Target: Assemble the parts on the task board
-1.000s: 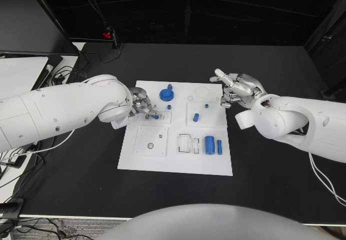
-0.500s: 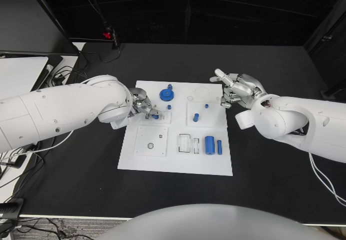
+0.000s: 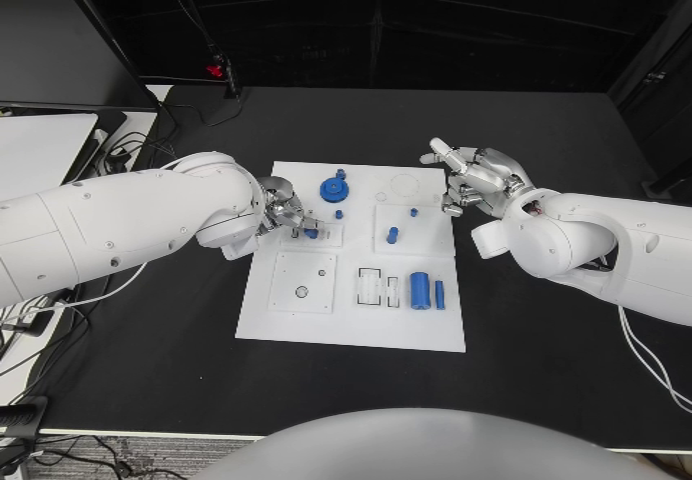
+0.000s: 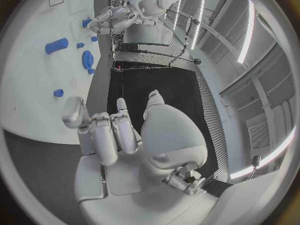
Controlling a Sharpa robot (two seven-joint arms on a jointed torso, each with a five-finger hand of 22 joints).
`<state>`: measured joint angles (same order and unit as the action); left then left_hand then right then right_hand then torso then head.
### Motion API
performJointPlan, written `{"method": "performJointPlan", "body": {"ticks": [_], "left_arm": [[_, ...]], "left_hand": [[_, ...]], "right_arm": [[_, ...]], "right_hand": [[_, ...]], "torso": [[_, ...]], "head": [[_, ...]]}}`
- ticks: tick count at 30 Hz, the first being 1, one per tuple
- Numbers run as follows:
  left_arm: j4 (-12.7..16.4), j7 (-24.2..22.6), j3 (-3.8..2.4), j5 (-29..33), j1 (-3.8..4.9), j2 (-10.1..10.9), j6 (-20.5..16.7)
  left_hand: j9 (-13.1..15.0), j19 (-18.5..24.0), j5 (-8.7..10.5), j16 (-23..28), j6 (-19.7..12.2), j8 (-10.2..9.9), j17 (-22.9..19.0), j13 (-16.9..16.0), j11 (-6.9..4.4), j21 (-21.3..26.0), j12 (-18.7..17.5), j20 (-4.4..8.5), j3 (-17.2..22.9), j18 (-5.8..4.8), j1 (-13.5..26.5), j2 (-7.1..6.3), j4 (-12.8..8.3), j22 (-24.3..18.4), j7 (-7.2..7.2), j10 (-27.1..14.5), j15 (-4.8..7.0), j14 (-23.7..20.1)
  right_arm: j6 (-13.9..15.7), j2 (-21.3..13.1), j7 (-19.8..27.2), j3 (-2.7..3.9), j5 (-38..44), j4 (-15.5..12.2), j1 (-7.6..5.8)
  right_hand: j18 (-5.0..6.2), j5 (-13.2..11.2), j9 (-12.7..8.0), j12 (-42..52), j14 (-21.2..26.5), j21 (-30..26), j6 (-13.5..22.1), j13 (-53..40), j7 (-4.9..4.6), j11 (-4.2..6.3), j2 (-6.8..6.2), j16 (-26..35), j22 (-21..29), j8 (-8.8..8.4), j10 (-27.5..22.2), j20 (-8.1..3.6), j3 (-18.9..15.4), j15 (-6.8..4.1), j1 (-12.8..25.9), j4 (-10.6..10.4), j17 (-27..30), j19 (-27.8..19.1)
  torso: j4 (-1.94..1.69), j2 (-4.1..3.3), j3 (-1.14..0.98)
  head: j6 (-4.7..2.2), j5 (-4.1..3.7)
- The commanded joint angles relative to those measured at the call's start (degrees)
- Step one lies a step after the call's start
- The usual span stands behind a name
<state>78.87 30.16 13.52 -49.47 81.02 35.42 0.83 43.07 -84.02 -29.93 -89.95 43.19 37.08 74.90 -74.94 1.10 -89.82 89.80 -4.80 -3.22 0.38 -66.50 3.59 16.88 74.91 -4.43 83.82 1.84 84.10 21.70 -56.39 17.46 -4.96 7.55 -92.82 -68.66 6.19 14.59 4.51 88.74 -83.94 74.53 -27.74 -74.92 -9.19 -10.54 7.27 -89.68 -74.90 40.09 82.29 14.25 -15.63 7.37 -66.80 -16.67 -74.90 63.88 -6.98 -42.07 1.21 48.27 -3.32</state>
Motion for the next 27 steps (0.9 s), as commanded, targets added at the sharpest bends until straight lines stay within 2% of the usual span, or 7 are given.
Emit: {"method": "performJointPlan", "body": {"ticks": [1,6,15,27], "left_arm": [[0.2,-1.1,-0.02,-0.3,0.06,0.1,-1.4],[0.2,-1.3,-0.02,-0.3,0.06,0.1,-1.6],[0.3,-1.5,-0.03,-0.3,0.05,0.3,-2.0],[0.4,-2.5,-0.03,-0.3,0.05,0.4,-2.6]], "left_hand": [[1.0,-6.0,0.34,-0.1,-0.7,1.1,15.1,-15.1,0.13,-0.2,0.2,-0.56,-0.4,-0.38,0.6,0.12,-0.1,15.1,-0.09,6.2,-0.42,5.9],[3.7,-6.0,0.36,-0.1,-1.6,3.9,15.1,-15.1,-0.15,-0.2,0.2,-0.46,-0.7,-0.38,0.7,0.27,-0.1,15.1,0.23,6.2,-0.26,5.9],[7.1,-6.0,0.39,-0.1,-3.2,7.3,15.1,-15.1,-0.39,-0.2,0.2,-0.30,-1.1,-0.38,0.9,0.43,-0.1,15.1,0.48,6.2,-0.09,5.9],[8.2,-6.0,0.41,-0.1,-3.7,8.2,15.1,-15.1,-0.46,-0.2,0.2,-0.26,-1.1,-0.38,0.8,0.53,-0.1,15.1,0.56,6.2,-0.04,5.9]], "right_arm": [[-0.5,0.0,0.3,0.03,-0.1,0.0,-0.06],[-0.5,0.1,0.2,0.03,-0.1,0.0,-0.05],[-0.5,0.1,0.1,0.03,-0.1,0.1,-0.04],[-0.5,0.2,0.0,0.03,-0.1,0.1,-0.02]], "right_hand": [[0.01,0.4,-0.1,-0.3,-2.6,0.3,0.3,-8.6,-5.32,-0.18,-0.06,-0.3,-6.8,0.29,-0.2,-0.06,-0.4,0.44,0.7,-0.1,-11.4,-0.5],[0.01,0.4,-0.1,-0.3,-2.6,0.3,0.3,-8.6,-5.32,-0.18,-0.06,-0.3,-6.8,0.29,-0.2,-0.06,-0.4,0.44,0.7,-0.1,-11.4,-0.5],[0.04,0.4,-0.1,-0.3,-2.6,0.3,0.3,-8.6,-5.33,-0.19,-0.01,-0.3,-6.7,0.32,-0.2,-0.05,-0.4,0.45,0.7,-0.1,-11.3,-0.6],[0.06,0.5,-0.1,-0.3,-2.6,0.2,0.3,-8.5,-5.33,-0.19,0.04,-0.3,-6.7,0.34,-0.3,-0.05,-0.4,0.45,0.7,-0.1,-11.3,-0.7]], "torso": [[0.05,0.00,0.02],[0.03,-0.02,-0.01],[0.04,-0.02,0.01],[0.05,-0.04,0.00]], "head": [[-0.01,0.00],[-0.02,0.09],[0.01,0.11],[0.05,0.03]]}}
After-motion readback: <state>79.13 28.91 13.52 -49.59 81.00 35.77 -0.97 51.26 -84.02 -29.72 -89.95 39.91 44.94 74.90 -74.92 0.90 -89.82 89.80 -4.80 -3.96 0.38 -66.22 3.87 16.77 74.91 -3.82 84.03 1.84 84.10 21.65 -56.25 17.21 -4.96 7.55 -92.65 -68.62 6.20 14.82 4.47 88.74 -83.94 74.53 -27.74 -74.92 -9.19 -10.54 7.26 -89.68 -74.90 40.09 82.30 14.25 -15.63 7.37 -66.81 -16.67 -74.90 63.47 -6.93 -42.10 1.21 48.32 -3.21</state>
